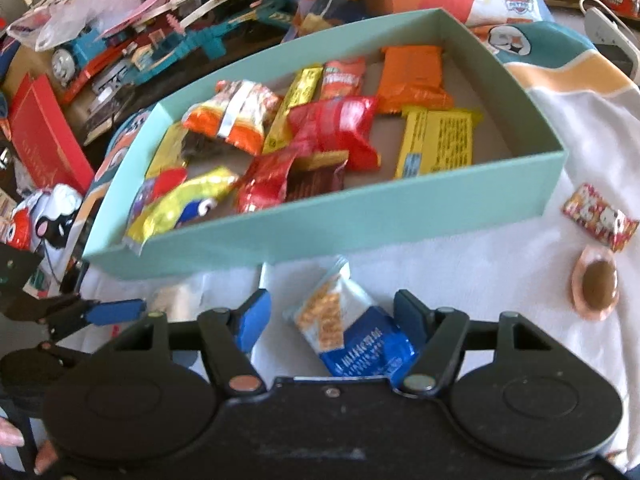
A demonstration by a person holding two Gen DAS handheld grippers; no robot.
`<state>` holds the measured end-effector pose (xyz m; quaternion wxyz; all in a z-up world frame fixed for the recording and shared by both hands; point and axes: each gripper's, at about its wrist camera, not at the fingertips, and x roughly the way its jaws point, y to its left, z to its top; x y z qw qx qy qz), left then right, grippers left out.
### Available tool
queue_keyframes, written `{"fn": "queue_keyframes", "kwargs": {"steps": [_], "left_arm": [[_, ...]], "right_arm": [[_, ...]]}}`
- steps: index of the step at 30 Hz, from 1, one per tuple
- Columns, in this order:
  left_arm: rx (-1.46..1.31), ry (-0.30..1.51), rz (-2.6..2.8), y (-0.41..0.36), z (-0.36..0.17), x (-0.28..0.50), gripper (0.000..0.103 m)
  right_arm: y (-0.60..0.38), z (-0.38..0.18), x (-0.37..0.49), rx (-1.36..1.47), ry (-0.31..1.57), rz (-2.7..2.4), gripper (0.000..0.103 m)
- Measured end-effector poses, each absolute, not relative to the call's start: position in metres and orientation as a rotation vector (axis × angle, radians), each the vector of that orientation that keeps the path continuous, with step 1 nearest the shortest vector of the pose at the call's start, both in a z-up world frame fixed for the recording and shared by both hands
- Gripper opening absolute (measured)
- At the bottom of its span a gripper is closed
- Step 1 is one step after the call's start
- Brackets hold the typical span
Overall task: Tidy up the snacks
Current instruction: 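Grasp the blue cracker pack with the right gripper while the left grasps the clear cookie bag, then lift the blue pack with the right gripper while the left lifts the cookie bag toward the tray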
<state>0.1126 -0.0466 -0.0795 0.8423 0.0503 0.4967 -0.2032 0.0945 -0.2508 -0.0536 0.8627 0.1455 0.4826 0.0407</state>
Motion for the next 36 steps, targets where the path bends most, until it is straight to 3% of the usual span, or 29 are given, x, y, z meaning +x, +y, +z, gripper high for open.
{"fn": "queue_keyframes", "kwargs": {"steps": [4,9,17,21,23,25,27,36], "left_arm": [[0.102,1.07,-0.508,-0.052,-0.078,0.1,0.065],[0.091,1.062,-0.486,-0.044,-0.074,0.092,0.066],[0.169,0.993,-0.433,-0.047,-0.061,0.111,0.08],[0.23,0.99,-0.454,-0.066,-0.068,0.12,0.081],[0.253,0.999,-0.461,-0.074,-0.074,0.123,0.075],[0.265,1.001,-0.474,-0.079,-0.077,0.121,0.039],[0.258,1.003,-0.501,-0.082,-0.077,0.116,0.032],[0.243,1.031,-0.48,-0.078,-0.08,0.112,0.041]], "right_arm": [[-0.237,-0.053,0.081,0.249,1.015,0.098,0.069],[-0.211,-0.053,0.071,0.029,1.002,0.044,0.041],[-0.229,-0.053,0.058,0.105,0.979,-0.033,0.04],[-0.232,-0.054,0.052,0.118,0.967,-0.048,0.04],[-0.235,-0.054,0.051,0.125,0.964,-0.049,0.04],[-0.237,-0.054,0.048,0.135,0.959,-0.049,0.04],[-0.24,-0.055,0.048,0.148,0.953,-0.047,0.04],[-0.234,-0.056,0.043,0.133,0.926,-0.057,0.042]]}}
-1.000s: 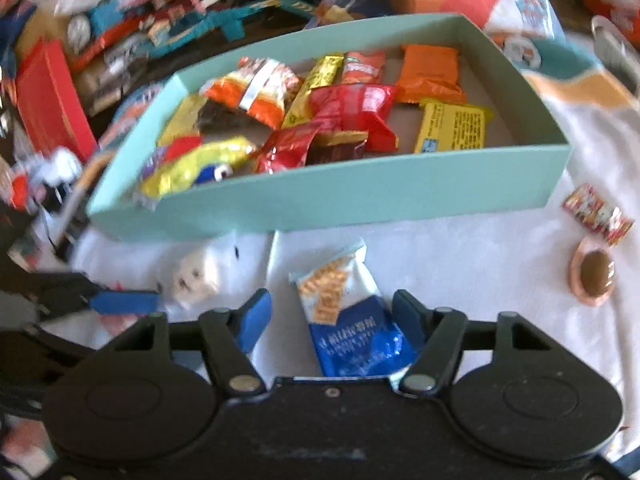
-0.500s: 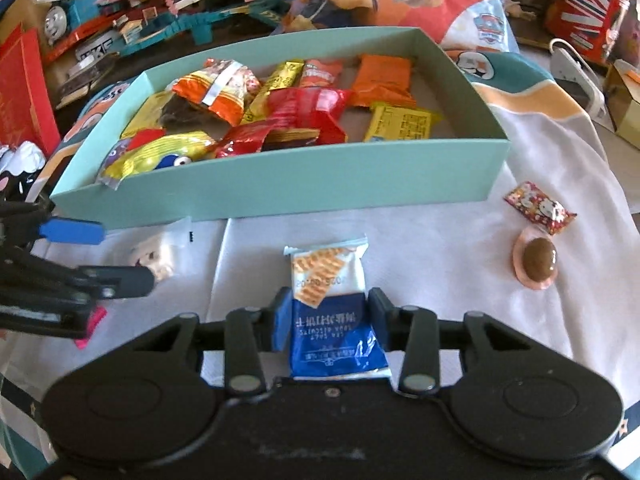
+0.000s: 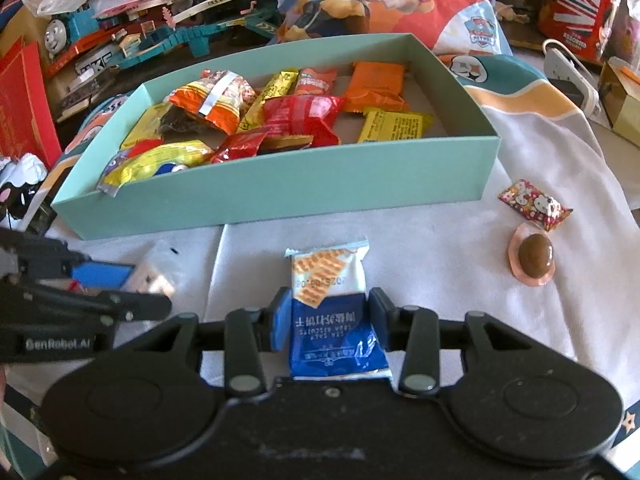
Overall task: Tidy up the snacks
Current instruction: 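Lift the blue pack with the right gripper while the left lifts the cookie bag toward the tray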
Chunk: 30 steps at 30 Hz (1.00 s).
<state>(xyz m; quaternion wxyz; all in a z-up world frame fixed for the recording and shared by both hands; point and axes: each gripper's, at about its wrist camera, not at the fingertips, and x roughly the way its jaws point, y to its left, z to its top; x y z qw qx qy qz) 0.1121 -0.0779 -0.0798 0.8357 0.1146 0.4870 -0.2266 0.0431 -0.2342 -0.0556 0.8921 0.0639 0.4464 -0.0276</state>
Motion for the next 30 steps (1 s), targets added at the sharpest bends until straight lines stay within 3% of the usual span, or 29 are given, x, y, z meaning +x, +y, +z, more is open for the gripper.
{"fn": "queue_keyframes", "kwargs": {"steps": [3,5,12,13,15,19,23,26,30], "left_arm": [[0.258,1.028,-0.474,-0.08,-0.08,0.114,0.042],[0.274,1.011,-0.475,-0.084,-0.081,0.111,0.031],[0.18,1.024,-0.463,-0.073,-0.067,0.1,0.031],[0.167,1.019,-0.469,-0.07,-0.062,0.098,0.031],[0.145,0.999,-0.479,-0.065,-0.05,0.094,0.031],[0.132,0.966,-0.483,-0.057,-0.037,0.09,0.031],[0.111,0.993,-0.477,-0.051,-0.041,0.088,0.031],[0.106,1.005,-0.48,-0.049,-0.047,0.085,0.031],[0.085,1.017,-0.479,-0.046,-0.053,0.085,0.031]], "right_arm": [[-0.229,-0.057,0.043,0.105,0.919,-0.063,0.043],[-0.223,-0.058,0.045,0.057,0.923,-0.063,0.043],[-0.234,-0.044,0.042,0.171,0.945,-0.044,0.035],[-0.237,-0.041,0.041,0.189,0.942,-0.042,0.031],[-0.242,-0.033,0.039,0.22,0.933,-0.034,0.015],[-0.241,-0.025,0.038,0.204,0.951,-0.01,0.014],[-0.243,-0.029,0.037,0.22,0.963,-0.033,0.032],[-0.243,-0.033,0.035,0.216,0.969,-0.041,0.062],[-0.239,-0.045,0.042,0.167,0.998,-0.04,0.063]]}}
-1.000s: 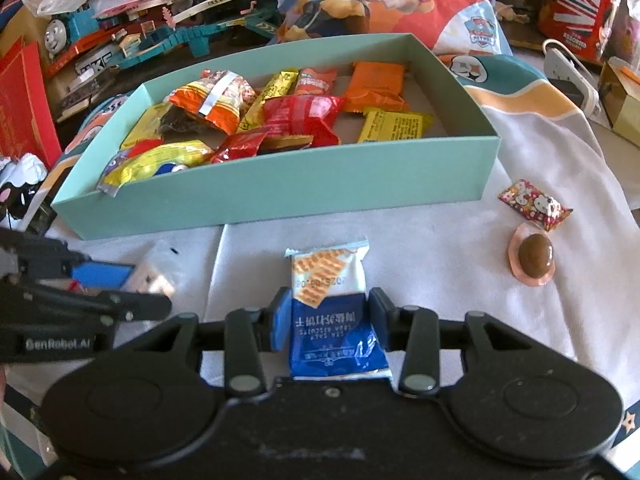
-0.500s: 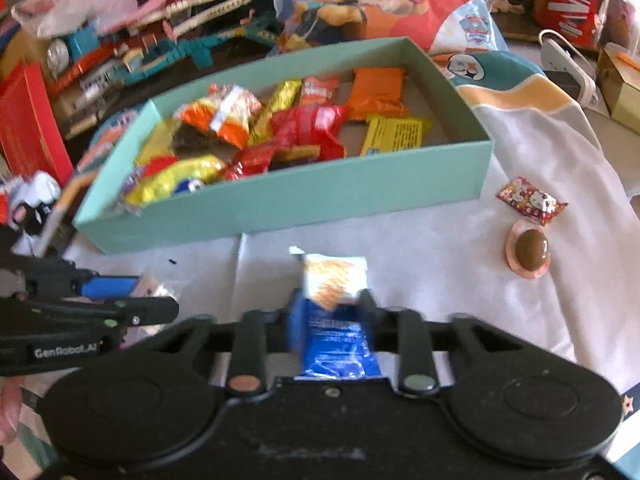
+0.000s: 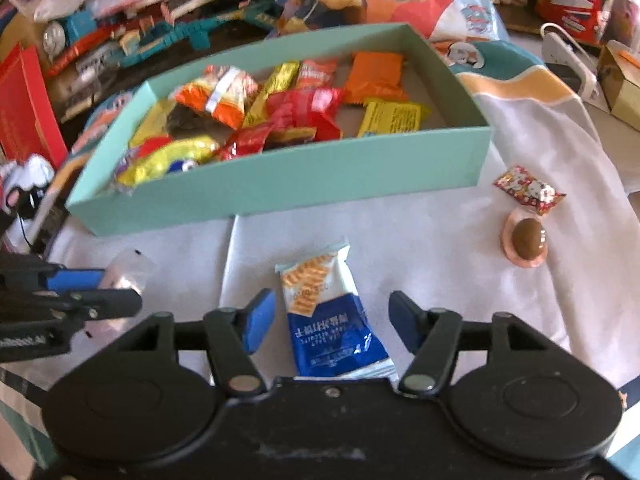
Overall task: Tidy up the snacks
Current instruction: 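Lift the blue pack with the right gripper while the left lifts the cookie bag toward the tray, then lower the blue pack into the box with the right gripper while the left lowers the cookie bag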
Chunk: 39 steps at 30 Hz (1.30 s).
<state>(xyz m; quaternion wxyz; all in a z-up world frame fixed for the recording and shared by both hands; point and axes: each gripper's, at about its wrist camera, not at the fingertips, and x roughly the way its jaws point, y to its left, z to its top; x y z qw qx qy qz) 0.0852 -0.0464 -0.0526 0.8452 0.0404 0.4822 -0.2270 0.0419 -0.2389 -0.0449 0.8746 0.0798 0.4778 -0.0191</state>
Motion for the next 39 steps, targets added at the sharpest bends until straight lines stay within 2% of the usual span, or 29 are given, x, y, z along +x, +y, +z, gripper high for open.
{"fn": "queue_keyframes", "kwargs": {"steps": [4,5,6,7,13,19,27,32,39], "left_arm": [[0.069,1.024,-0.484,-0.044,-0.055,0.086,0.031],[0.068,1.025,-0.484,-0.043,-0.055,0.086,0.031],[0.065,1.027,-0.484,-0.043,-0.056,0.085,0.031],[0.061,1.029,-0.485,-0.042,-0.056,0.085,0.031],[0.026,1.008,-0.497,-0.039,-0.046,0.081,0.031],[-0.006,0.948,-0.498,-0.03,-0.018,0.084,0.031],[-0.003,0.855,-0.437,-0.02,0.019,0.125,0.031],[-0.011,0.845,-0.394,-0.02,0.026,0.172,0.031],[-0.013,0.883,-0.365,-0.034,0.008,0.216,0.031]], "right_arm": [[-0.221,-0.053,0.045,0.063,1.012,-0.013,0.065],[-0.214,-0.055,0.045,0.005,1.008,-0.012,0.059],[-0.207,-0.057,0.044,-0.04,1.002,-0.012,0.039],[-0.203,-0.056,0.044,-0.068,0.994,-0.006,0.037],[-0.215,-0.036,0.041,0.06,0.999,0.01,0.036],[-0.24,-0.003,0.034,0.226,0.926,0.002,0.036],[-0.259,0.034,0.07,0.315,0.827,0.003,0.036],[-0.267,0.038,0.114,0.355,0.807,-0.003,0.036],[-0.277,0.022,0.155,0.401,0.823,-0.035,0.036]]}}
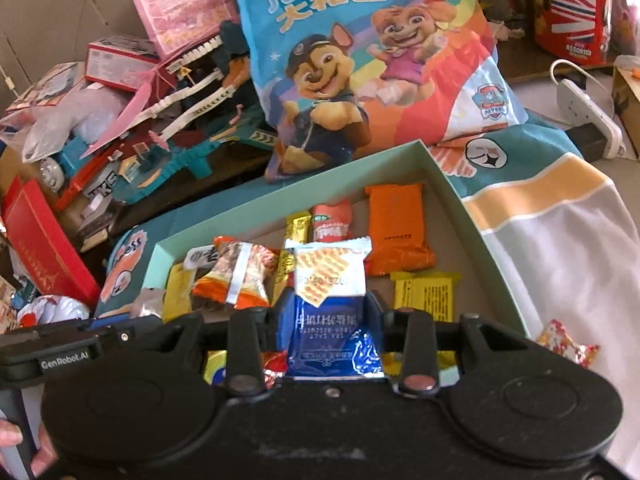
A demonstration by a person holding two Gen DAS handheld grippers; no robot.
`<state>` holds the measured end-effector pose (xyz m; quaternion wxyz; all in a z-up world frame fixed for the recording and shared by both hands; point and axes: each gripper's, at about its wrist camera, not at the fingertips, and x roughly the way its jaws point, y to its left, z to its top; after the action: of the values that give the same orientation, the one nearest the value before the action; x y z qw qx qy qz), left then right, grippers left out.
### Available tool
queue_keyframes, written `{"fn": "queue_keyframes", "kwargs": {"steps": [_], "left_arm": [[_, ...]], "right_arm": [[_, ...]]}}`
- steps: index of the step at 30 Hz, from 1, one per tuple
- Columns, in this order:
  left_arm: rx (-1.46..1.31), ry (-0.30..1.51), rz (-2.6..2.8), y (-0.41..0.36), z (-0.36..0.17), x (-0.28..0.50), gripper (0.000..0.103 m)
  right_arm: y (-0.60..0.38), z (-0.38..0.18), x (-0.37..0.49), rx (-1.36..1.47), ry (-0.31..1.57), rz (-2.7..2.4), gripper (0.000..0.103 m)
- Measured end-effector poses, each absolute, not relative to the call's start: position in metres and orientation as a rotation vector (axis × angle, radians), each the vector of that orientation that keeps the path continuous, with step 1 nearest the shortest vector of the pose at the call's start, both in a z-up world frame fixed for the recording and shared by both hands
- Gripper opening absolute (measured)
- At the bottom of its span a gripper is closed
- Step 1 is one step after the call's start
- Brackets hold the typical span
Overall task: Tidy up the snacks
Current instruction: 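Lower the blue pack into the box with the right gripper while the left lowers the cookie bag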
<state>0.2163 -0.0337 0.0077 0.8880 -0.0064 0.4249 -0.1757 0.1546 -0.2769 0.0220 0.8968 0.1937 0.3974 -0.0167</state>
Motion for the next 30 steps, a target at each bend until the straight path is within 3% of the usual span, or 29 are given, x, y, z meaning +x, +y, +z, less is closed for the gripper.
{"fn": "queue_keyframes", "kwargs": {"steps": [3,4,5,6,7,8,9,30], "left_arm": [[-0.007,0.892,-0.351,-0.04,0.001,0.225,0.035],[-0.003,0.892,-0.337,-0.042,-0.001,0.227,0.05],[-0.001,0.895,-0.323,-0.044,-0.003,0.228,0.062],[0.0,0.89,-0.312,-0.044,-0.004,0.227,0.082],[0.001,0.882,-0.299,-0.044,-0.005,0.227,0.096],[0.004,0.876,-0.284,-0.043,-0.006,0.225,0.1],[0.006,0.874,-0.276,-0.042,-0.006,0.224,0.103],[0.019,0.859,-0.3,-0.042,0.024,0.156,0.103]], "right_arm": [[-0.279,0.014,0.163,0.409,0.829,-0.042,0.04],[-0.28,0.012,0.166,0.415,0.828,-0.047,0.043],[-0.281,0.011,0.167,0.421,0.825,-0.054,0.058],[-0.282,0.011,0.169,0.423,0.823,-0.057,0.079],[-0.282,0.011,0.168,0.418,0.815,-0.064,0.088],[-0.281,0.012,0.167,0.409,0.803,-0.07,0.102],[-0.281,0.014,0.164,0.4,0.788,-0.077,0.103],[-0.268,0.045,0.098,0.374,0.781,-0.058,0.103]]}}
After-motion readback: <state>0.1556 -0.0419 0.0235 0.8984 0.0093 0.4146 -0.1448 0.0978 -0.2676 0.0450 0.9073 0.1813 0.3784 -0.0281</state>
